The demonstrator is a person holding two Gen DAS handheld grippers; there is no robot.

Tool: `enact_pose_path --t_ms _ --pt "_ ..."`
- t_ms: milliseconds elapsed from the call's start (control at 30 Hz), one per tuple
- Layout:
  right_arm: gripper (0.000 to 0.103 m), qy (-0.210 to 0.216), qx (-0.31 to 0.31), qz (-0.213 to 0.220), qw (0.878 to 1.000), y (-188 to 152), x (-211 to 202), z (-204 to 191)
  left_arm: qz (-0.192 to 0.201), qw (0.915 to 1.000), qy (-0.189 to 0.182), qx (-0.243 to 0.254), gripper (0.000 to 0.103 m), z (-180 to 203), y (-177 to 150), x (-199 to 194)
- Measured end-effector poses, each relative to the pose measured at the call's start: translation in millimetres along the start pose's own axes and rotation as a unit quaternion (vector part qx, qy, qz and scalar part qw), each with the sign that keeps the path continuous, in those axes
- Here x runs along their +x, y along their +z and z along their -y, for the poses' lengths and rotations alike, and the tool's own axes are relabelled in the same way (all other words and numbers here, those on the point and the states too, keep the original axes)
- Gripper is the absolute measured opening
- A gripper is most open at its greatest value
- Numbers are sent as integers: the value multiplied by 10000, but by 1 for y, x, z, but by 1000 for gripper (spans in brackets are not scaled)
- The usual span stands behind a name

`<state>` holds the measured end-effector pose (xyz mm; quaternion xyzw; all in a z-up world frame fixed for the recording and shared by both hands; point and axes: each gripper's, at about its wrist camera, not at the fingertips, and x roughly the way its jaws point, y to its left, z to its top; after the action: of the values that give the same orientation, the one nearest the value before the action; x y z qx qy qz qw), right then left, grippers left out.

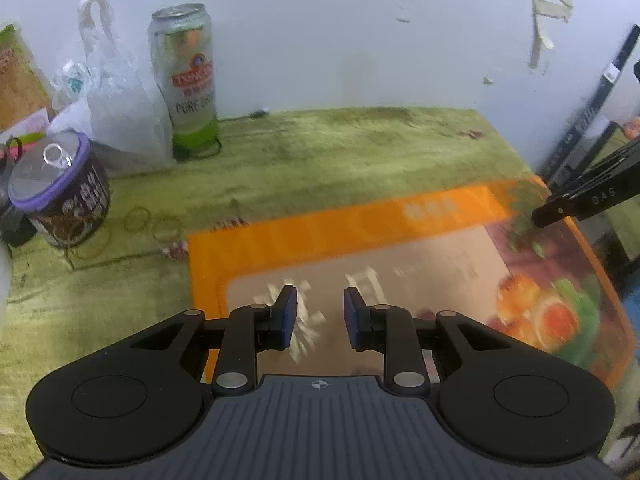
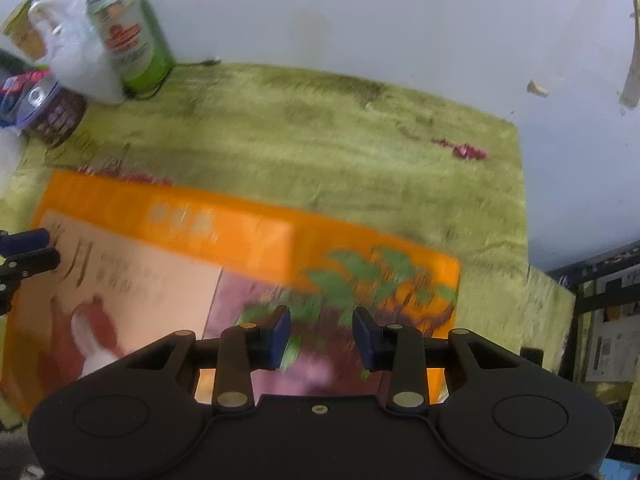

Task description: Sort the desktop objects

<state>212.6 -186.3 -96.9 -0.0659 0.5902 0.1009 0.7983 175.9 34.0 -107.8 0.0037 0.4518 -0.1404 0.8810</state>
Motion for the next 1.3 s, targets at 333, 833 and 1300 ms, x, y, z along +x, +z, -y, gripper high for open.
enact_pose_path --t_ms 333,833,1300 --pt "34 65 93 -108 9999 15 22 8 51 9998 171 -5 25 -11 8 23" --pt "35 75 187 69 9998 19 14 13 224 9995 192 -79 26 -17 22 16" --pt "31 -119 356 160 9992 25 28 25 244 9989 410 1 26 -29 24 34"
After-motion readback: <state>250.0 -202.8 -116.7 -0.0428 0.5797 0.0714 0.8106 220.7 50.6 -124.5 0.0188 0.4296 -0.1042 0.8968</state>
